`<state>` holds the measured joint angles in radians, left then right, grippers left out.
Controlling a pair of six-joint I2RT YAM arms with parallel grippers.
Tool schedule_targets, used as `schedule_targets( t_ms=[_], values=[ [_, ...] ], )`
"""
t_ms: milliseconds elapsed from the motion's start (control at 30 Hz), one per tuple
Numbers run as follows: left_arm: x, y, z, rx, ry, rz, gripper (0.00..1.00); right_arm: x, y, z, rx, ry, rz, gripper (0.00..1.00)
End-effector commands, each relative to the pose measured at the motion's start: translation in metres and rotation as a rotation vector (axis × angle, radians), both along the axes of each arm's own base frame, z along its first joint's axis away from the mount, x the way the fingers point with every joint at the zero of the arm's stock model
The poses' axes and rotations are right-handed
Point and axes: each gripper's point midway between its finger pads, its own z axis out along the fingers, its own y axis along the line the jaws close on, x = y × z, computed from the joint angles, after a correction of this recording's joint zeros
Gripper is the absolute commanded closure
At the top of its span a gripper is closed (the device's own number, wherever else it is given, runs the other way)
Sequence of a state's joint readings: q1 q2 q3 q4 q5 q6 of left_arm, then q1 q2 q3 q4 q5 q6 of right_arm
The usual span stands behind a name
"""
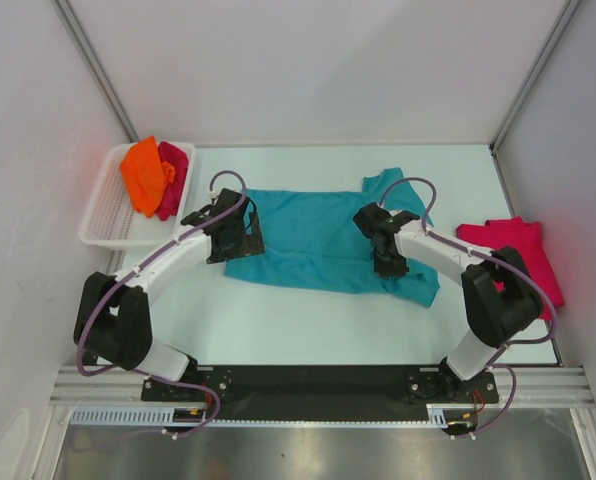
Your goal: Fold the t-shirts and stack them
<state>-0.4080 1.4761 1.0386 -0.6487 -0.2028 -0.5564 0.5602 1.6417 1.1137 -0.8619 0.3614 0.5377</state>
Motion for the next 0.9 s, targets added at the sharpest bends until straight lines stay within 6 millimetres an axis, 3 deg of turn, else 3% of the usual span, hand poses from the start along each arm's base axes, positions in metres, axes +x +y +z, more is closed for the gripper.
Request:
schedule_targets(
  t_ms=[0,333,567,867],
  values=[
    [0.005,0.000,0.011,-0.014,-0.049,-0.002,0.01,0.021,0.003,0.006,-0.010,-0.061,0.002,0.72],
    [0.009,-0.002,0.010,-0.014,-0.045,-0.004,0.00,0.035,-0.003,0.008,-0.056,-0.085,0.004,0.76],
    [0.010,-0.001,0.010,-0.007,-0.047,-0.009,0.00,0.041,-0.005,0.005,-0.069,-0.090,-0.003,1.00],
    [0.009,-0.001,0.008,-0.005,-0.047,-0.011,0.00,0.048,-0.021,0.012,-0.119,-0.144,-0.046,1.00]
  ],
)
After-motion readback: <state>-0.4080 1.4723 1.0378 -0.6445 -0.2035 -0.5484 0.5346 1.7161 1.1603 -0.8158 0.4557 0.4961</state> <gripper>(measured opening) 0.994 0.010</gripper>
